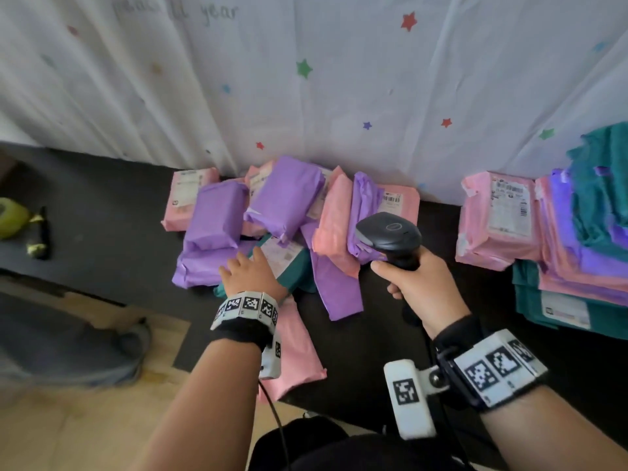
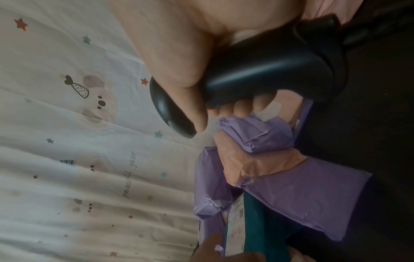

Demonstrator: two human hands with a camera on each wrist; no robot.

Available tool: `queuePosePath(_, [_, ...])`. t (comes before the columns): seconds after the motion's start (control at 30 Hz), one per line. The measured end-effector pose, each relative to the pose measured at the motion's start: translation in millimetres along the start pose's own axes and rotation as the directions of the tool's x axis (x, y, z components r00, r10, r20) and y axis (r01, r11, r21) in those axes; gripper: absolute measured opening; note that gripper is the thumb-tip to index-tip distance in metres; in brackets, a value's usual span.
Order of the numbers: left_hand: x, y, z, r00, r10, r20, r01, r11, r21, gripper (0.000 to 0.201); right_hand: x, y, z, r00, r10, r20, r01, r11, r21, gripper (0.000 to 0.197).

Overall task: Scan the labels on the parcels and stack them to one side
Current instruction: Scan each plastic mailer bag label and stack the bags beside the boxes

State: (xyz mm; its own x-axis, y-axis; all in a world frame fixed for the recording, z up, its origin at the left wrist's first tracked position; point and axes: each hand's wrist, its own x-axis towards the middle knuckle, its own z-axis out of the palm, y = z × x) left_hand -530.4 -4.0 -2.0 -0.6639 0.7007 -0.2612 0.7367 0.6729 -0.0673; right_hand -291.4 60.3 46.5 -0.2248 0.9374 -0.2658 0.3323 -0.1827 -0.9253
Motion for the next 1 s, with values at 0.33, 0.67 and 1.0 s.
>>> queuePosePath(0.33, [-1, -12, 8, 0.995, 0.062, -0.082, -0.075, 0.983, -0.168, 0.071, 1, -3, 15, 1.0, 0.014, 0.01, -0.014, 1.0, 0.008, 0.015])
queuePosePath(0.67, [-37, -24, -37, 0.975, 0.001, -0.222, -0.063, 0.96, -0.274, 0.061, -2, -6, 25, 0.994, -0.029, 0.105, 0.025, 0.999, 0.043, 0.016])
queuePosePath(1.0, [-74, -24, -98, 0.948, 0.011, -0.319, -0.209, 0.777, -0.594, 0.061, -4, -11, 38, 0.996, -0.075, 0.054, 0.062, 0.976, 0.21, 0.013])
